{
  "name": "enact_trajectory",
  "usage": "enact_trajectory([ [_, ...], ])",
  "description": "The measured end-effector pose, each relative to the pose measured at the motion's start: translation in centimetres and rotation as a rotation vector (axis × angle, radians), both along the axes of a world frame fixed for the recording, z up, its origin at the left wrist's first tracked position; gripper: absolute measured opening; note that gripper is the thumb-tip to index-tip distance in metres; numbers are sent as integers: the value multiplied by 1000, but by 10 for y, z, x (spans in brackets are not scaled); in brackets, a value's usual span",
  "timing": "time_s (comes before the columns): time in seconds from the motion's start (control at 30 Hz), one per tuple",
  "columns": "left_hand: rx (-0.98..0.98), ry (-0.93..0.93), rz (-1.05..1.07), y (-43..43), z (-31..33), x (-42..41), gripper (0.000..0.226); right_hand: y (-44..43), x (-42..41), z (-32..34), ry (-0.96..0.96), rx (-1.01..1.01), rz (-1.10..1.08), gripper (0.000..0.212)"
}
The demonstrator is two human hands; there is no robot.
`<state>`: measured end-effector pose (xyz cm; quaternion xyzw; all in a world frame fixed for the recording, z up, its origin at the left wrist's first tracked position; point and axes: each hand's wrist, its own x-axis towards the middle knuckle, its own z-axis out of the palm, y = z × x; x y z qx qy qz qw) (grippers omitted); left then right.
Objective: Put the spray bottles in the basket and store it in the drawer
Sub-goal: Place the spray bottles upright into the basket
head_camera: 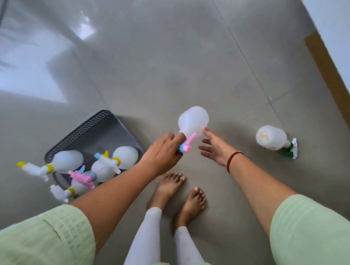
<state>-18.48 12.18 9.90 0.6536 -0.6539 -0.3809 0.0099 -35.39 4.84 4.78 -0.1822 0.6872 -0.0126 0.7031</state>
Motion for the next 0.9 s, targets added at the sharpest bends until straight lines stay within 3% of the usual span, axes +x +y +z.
enact_trajectory([
  [0.23, -116, 121, 694, 0, 60, 97, 13, 1, 122, 36, -67, -84, 248, 31],
  [0.43, -125, 50, 1042, 52, 70, 157, 23, 6, 162, 41, -25, -112, 352, 48],
  [0.6, 60, 60, 1143, 77, 52, 181, 39, 11, 162, 27, 88, -129, 328, 54],
  [0.9, 329, -28, 1021, 48, -11, 191, 36, 18, 126, 18, 84, -6, 271, 50],
])
